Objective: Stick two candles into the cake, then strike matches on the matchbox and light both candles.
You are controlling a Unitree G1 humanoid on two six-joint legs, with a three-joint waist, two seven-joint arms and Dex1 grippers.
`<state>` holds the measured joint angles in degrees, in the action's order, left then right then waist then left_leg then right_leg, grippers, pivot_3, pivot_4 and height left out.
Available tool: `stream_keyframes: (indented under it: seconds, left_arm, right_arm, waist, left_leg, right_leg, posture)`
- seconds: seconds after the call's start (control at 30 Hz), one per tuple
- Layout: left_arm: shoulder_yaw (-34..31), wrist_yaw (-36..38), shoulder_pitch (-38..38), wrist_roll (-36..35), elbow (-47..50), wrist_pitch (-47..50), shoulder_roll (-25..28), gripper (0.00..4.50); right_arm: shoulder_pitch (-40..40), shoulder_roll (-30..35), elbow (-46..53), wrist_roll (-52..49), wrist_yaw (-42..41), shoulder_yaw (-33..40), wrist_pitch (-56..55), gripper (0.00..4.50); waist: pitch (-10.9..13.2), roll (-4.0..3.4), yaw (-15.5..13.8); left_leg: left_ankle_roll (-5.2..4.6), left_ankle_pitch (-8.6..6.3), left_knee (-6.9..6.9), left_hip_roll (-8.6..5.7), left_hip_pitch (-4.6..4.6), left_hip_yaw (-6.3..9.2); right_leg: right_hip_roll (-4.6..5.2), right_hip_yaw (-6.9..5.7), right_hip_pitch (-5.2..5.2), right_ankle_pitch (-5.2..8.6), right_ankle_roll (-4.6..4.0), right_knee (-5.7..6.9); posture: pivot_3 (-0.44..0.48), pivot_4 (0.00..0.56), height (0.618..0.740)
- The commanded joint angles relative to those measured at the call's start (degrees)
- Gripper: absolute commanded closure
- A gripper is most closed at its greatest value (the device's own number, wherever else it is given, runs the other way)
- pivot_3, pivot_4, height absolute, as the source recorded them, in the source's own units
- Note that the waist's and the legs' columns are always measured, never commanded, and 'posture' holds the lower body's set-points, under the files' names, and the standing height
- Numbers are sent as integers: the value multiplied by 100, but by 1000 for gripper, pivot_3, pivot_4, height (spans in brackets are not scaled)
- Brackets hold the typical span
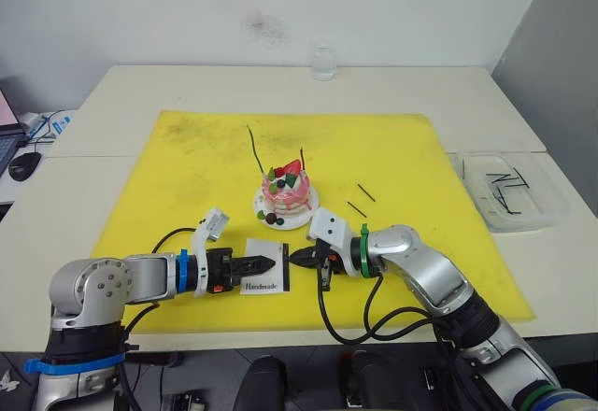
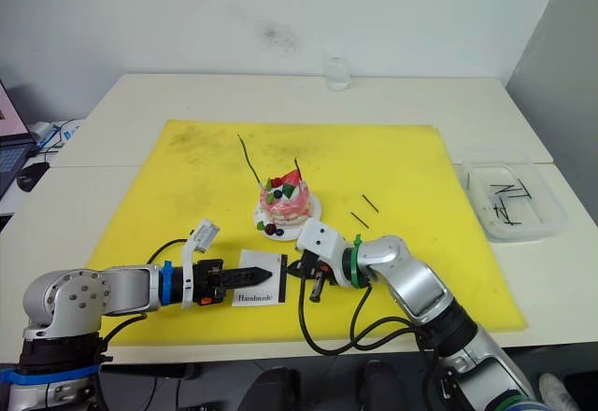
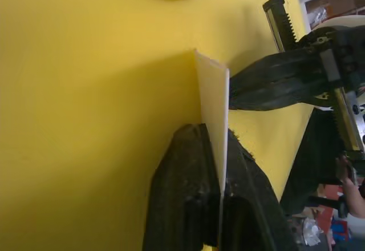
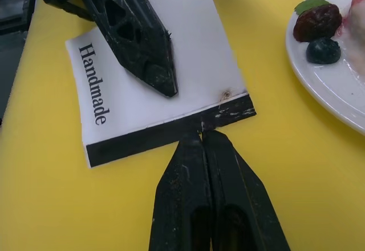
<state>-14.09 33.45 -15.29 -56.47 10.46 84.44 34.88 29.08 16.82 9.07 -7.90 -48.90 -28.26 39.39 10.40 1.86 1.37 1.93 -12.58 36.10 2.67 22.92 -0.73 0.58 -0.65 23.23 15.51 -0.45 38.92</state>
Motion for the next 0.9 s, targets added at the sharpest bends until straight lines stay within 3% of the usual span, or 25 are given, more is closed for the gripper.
stream_keyframes:
  seconds: [0.03, 0.37, 0.67, 0.9]
  left_arm:
    - [98, 124, 133, -43, 133, 18, 87, 4455]
    - [159, 34, 133, 140, -67, -45, 51, 4455]
    - [-22, 136, -29, -8, -390, 127, 132, 1950]
    - [22, 176, 59, -16, -417, 132, 184, 1950]
  right_arm:
    - [-27, -10, 303, -116, 63, 133, 32, 4500]
    - [14, 104, 221, -11, 169, 134, -5, 4500]
    - [83, 39, 59, 23, 96, -72, -72, 4500]
    - [204, -12, -123, 40, -35, -224, -183, 4500]
  waist:
    - [0, 0, 3]
    - [0, 0, 11]
    - [0, 1, 16]
    - [-1, 0, 22]
  left_leg:
    - [0, 0, 0, 0, 0, 1]
    - [0, 0, -2, 1, 0, 0]
    - [-1, 0, -2, 1, -3, 2]
    - [-1, 0, -2, 3, -7, 7]
  right_leg:
    - [0, 0, 0, 0, 0, 0]
    - [-1, 0, 2, 1, 1, 0]
    - [-8, -2, 2, 1, 1, 4]
    - [-22, -4, 2, 0, 0, 7]
  posture:
    - [0, 150, 740]
    - [0, 150, 740]
    - [0, 150, 740]
    - [0, 150, 740]
